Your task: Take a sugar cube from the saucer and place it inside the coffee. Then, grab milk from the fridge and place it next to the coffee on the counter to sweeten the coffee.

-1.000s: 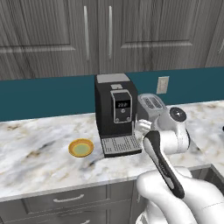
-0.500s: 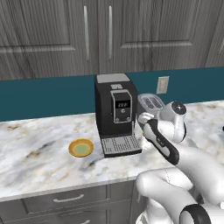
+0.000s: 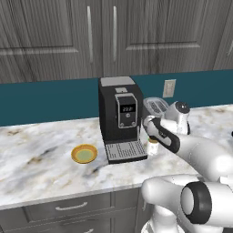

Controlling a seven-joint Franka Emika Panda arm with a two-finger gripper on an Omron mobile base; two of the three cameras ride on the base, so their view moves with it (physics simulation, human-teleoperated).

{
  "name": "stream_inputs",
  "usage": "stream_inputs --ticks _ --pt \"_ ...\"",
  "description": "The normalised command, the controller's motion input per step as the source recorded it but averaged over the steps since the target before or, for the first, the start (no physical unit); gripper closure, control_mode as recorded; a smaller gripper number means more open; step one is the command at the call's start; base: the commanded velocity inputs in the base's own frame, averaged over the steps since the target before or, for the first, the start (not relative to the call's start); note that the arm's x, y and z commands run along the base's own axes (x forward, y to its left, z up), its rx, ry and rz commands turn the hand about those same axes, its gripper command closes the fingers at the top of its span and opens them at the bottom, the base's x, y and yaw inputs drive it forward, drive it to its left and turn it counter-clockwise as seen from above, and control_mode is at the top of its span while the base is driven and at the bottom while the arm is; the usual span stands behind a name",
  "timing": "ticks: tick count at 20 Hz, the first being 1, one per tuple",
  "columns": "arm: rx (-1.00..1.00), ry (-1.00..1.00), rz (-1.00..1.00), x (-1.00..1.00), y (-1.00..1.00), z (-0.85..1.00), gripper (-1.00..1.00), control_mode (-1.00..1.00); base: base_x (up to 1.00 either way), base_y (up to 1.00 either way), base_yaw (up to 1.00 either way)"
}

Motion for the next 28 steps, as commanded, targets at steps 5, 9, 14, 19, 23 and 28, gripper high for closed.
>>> stream_inputs --ticks 5,9,14,19,23,28 --pt "-0.08 0.0 0.03 0.01 0.0 -0.29 1.0 -1.0 0.0 0.0 0.0" --pt "-0.09 0.0 0.03 0.0 0.0 -0.28 1.0 -1.0 0.0 0.0 0.0" --pt "-0.05 0.0 0.01 0.06 0.0 -0.1 1.0 -1.0 0.0 0.0 0.0" --pt "-0.02 0.0 0.0 0.18 0.0 -0.04 1.0 -1.0 0.0 0.0 0.0" --pt "-0.02 0.0 0.0 0.14 0.0 -0.08 1.0 -1.0 0.0 0.0 0.0" --pt "-0.03 0.0 0.0 0.16 0.0 -0.09 -1.0 -1.0 0.0 0.0 0.0"
